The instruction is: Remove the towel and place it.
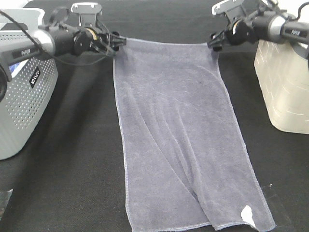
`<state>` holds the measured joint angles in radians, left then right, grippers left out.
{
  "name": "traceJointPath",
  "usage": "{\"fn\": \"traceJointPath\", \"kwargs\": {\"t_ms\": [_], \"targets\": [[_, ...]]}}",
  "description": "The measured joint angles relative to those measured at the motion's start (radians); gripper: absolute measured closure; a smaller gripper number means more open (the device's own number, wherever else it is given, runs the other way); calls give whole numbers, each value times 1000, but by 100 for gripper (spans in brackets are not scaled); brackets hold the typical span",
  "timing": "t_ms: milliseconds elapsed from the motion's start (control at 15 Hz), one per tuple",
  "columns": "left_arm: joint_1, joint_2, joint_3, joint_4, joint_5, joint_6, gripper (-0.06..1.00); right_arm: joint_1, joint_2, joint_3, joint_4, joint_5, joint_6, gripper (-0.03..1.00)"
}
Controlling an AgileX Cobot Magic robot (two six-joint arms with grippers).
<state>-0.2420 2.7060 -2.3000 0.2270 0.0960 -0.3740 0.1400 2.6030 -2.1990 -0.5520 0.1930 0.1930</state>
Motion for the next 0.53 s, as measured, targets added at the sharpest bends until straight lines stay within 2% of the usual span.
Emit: {"fn": "traceJointPath", "kwargs": {"t_ms": [133, 333, 533], "targets": [[0, -17, 0, -2, 33, 0, 22, 0, -27, 0, 54, 13, 2, 11], [0, -34, -1, -3, 113, 0, 14, 1, -29, 0, 126, 68, 2, 11], [0, -61, -1, -36, 156, 0, 12, 5, -33, 0, 217, 102, 2, 11]]}}
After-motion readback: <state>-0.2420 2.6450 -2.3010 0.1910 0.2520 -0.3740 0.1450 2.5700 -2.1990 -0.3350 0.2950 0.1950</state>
